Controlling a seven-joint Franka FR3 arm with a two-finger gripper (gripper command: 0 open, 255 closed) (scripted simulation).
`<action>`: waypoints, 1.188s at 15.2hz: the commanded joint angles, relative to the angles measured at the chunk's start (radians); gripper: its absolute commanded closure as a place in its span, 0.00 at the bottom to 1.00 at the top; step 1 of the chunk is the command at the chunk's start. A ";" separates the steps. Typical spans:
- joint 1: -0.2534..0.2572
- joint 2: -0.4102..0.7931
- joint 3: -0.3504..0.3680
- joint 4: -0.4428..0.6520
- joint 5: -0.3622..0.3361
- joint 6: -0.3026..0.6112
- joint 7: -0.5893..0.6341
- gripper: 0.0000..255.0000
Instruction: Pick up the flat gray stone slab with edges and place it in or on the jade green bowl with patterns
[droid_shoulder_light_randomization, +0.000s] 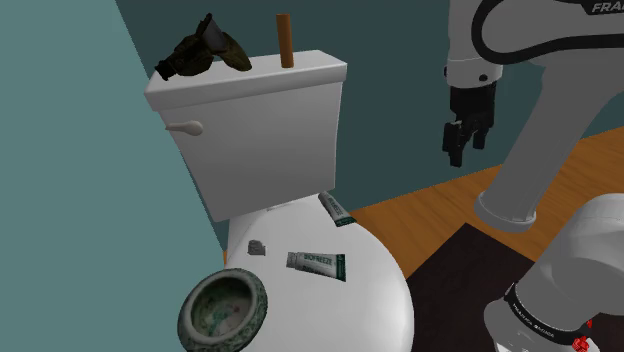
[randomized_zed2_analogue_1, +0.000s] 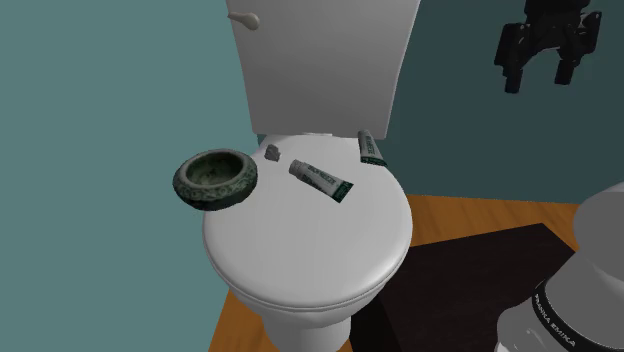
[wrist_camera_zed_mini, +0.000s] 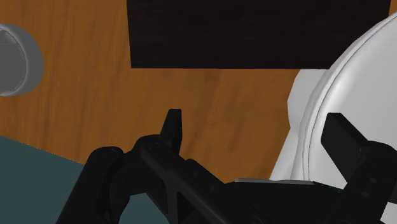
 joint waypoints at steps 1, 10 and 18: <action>0.000 0.000 0.000 0.000 0.000 0.000 0.000 0.00; 0.057 0.077 0.178 -0.085 0.162 0.245 0.254 0.00; 0.081 0.261 0.346 -0.060 0.236 0.488 0.474 0.00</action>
